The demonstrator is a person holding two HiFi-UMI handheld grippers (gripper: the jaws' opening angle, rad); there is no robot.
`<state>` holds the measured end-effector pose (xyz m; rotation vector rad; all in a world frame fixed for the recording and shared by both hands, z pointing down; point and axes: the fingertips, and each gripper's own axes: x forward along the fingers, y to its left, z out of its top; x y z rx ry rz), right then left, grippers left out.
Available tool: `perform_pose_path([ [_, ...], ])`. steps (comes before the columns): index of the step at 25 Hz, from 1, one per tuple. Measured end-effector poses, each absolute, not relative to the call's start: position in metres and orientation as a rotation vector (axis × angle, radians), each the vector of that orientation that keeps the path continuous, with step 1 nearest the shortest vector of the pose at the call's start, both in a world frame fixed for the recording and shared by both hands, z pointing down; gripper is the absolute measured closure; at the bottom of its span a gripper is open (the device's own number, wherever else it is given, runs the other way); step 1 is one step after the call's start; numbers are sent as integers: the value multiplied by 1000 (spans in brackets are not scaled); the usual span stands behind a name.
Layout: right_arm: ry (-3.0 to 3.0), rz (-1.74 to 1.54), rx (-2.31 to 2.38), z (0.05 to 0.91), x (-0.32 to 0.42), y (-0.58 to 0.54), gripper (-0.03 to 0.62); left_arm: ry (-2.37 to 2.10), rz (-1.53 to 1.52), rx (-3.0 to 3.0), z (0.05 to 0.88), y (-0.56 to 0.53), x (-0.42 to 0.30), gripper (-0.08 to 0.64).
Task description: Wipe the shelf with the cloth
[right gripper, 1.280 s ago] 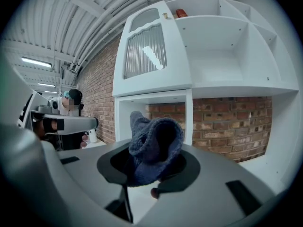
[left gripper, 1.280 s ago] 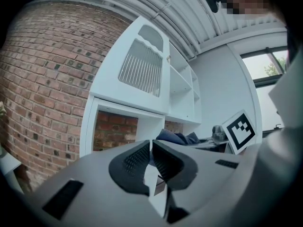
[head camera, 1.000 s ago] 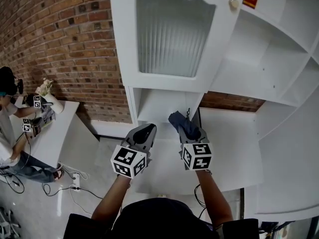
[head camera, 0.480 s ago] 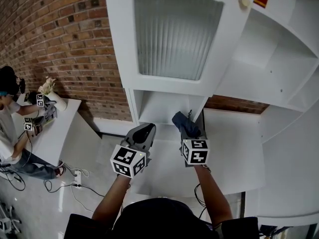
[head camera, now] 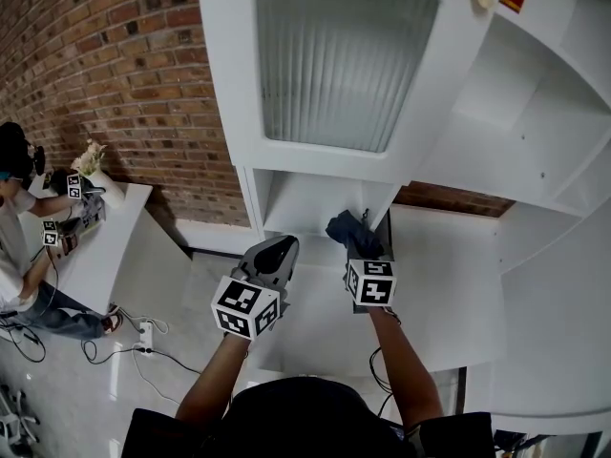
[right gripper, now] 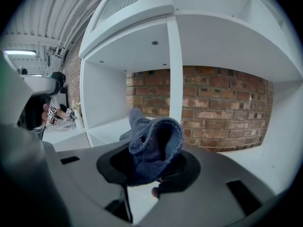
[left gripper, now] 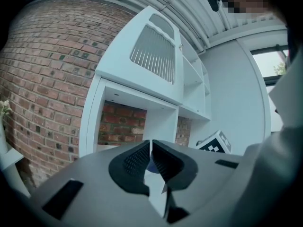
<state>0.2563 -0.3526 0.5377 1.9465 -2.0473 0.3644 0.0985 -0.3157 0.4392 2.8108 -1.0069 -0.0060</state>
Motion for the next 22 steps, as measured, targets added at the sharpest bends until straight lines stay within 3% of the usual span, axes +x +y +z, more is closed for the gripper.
perform_pose_path([
  [22, -1986, 370, 1922, 550, 251, -363, 454, -1004, -3, 2808, 441, -320, 99, 529],
])
